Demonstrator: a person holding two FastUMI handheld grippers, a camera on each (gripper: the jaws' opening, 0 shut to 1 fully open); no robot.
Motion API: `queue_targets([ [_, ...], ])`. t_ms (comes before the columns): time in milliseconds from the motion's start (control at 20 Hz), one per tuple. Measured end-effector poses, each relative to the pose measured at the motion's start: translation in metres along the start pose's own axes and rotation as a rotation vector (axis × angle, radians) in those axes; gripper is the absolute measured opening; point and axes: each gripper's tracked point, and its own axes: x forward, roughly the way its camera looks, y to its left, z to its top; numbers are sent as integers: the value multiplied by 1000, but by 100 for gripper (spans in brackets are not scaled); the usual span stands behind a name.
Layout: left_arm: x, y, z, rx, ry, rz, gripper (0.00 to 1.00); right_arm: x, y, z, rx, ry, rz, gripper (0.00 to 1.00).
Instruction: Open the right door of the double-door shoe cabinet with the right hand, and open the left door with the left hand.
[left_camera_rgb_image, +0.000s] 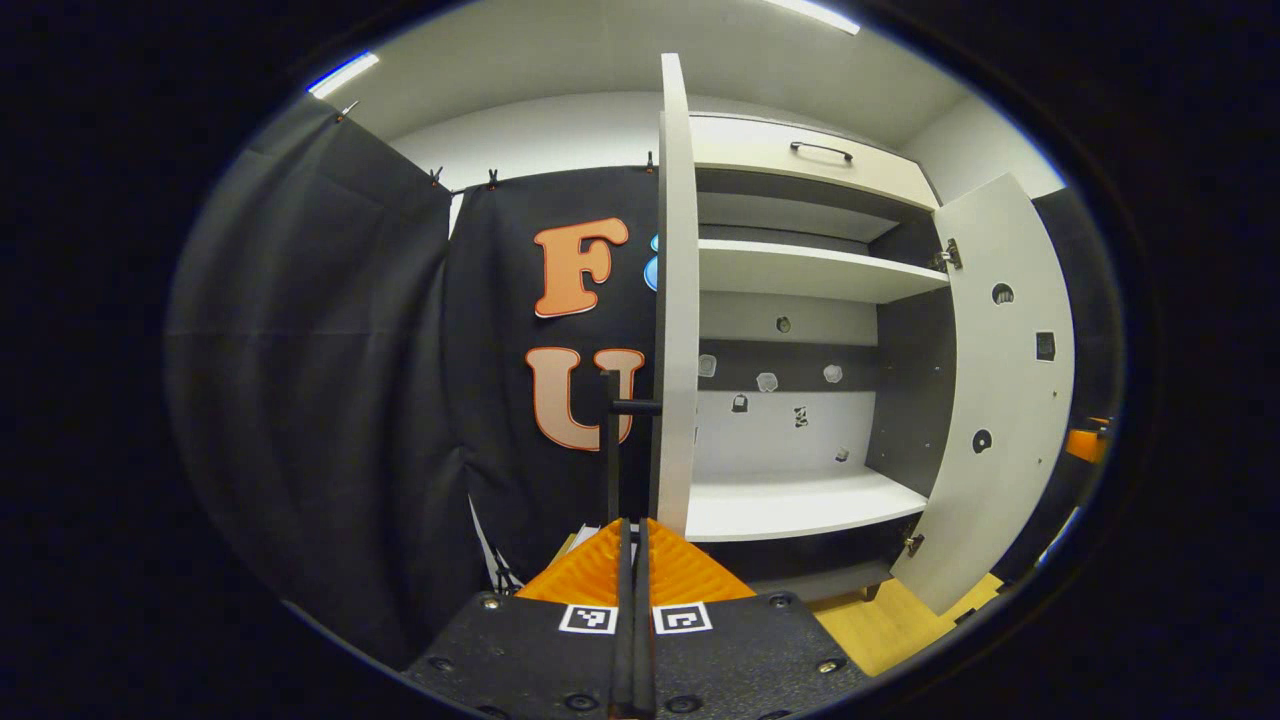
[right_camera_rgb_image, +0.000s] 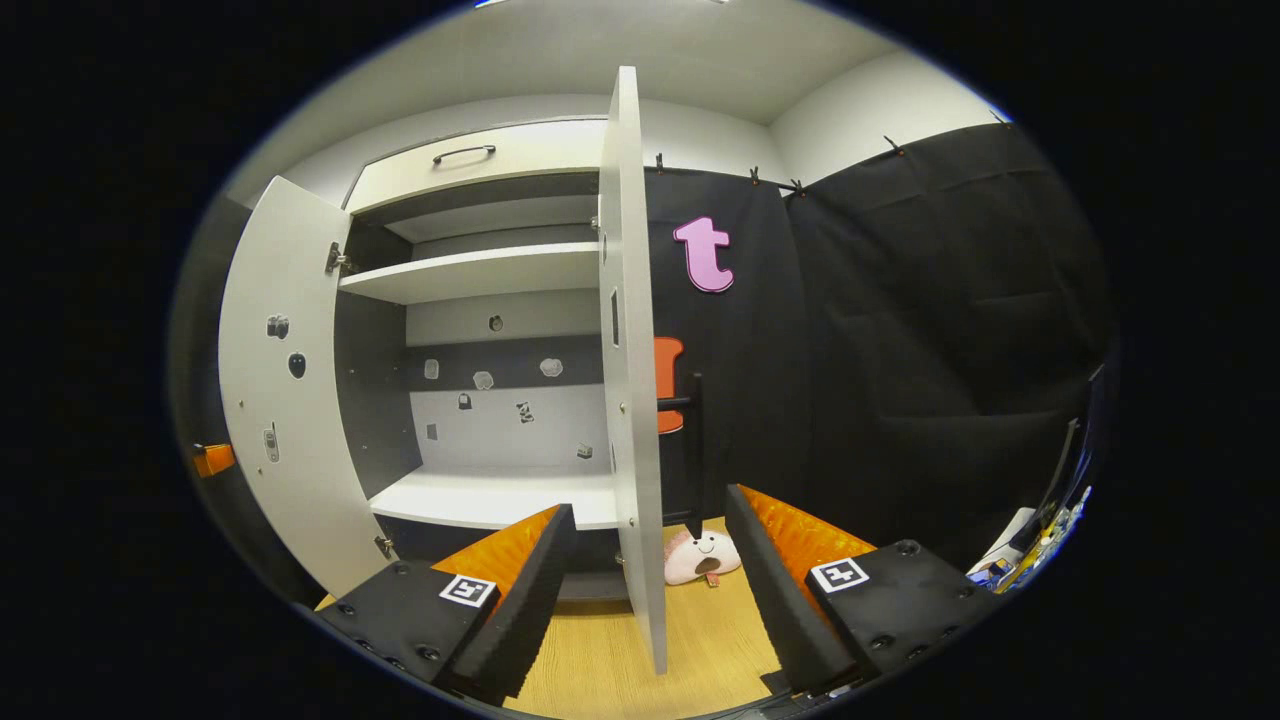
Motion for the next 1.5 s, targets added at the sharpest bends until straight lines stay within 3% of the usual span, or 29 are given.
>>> queue_targets([
  [200,-32,-2,5,34,12,64,0,-2,-4,0,-11,1,-8,98],
  [300,-42,-2,12,70,-3,97,5,-3,-5,0,-21,1,-13,98],
  [350,-46,-4,15,75,-11,99,18,-4,-6,0,-24,2,-11,98],
  [550,-59,-13,19,25,-17,87,26,-6,-1,0,-15,3,12,99],
  [650,-65,-11,21,37,-18,104,39,-7,-1,2,-23,-5,16,98],
  [800,-72,-12,26,53,-32,111,51,-9,1,3,-22,-11,31,99],
  [950,-78,-15,32,48,-43,104,79,-11,2,5,-20,-21,34,98],
  [1450,-92,-37,48,41,-70,66,94,-12,5,8,-9,-38,54,99],
  [1500,-93,-37,48,39,-69,68,94,-12,6,8,-8,-38,57,89],
])
